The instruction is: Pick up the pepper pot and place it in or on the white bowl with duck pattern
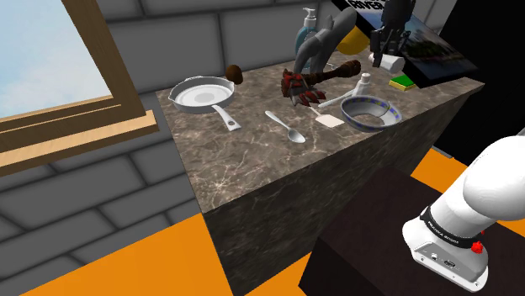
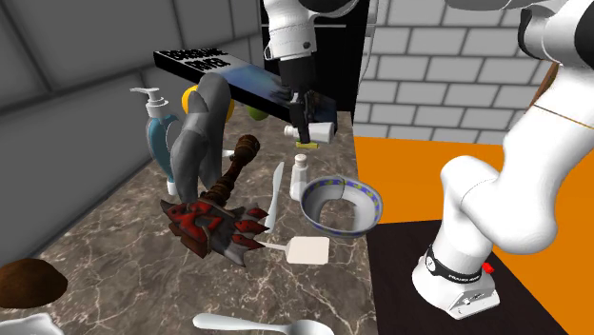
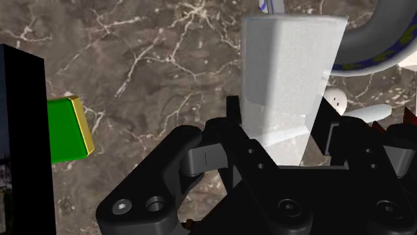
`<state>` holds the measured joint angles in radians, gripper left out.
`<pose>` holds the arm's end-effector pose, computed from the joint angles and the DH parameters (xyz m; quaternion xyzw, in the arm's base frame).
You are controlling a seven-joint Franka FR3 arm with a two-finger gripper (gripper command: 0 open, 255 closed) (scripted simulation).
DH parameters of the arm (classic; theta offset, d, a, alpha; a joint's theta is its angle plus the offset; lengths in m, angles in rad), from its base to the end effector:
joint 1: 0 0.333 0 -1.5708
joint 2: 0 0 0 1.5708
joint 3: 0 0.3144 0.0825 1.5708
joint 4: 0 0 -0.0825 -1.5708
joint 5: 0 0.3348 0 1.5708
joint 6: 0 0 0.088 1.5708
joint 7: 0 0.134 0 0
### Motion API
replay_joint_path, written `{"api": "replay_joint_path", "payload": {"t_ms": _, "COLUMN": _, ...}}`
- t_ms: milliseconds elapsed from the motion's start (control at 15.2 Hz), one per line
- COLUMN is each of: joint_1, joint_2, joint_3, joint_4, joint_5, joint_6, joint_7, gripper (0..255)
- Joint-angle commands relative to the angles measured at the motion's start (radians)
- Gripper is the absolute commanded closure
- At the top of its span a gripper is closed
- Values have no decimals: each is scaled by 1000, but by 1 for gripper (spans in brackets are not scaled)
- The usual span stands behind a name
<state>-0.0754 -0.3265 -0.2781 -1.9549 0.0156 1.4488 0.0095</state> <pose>0.3538 -0.1446 0.5676 -0.9798 0.1682 0.0856 0.0666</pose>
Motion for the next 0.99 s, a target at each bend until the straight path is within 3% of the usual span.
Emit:
{"api": "replay_joint_path", "payload": {"t_ms": 0, "joint_1": 11, "joint_2": -58, "joint_3": 32, "joint_4": -55, "joint_5": 5, "joint_6": 1, "joint_7": 48, "gripper": 255}}
{"api": "replay_joint_path", "payload": {"t_ms": 528, "joint_1": 56, "joint_2": -272, "joint_3": 182, "joint_4": -243, "joint_5": 76, "joint_6": -9, "joint_7": 241, "gripper": 255}}
{"api": "replay_joint_path", "payload": {"t_ms": 924, "joint_1": 53, "joint_2": -286, "joint_3": 182, "joint_4": -334, "joint_5": 74, "joint_6": 68, "joint_7": 232, "gripper": 255}}
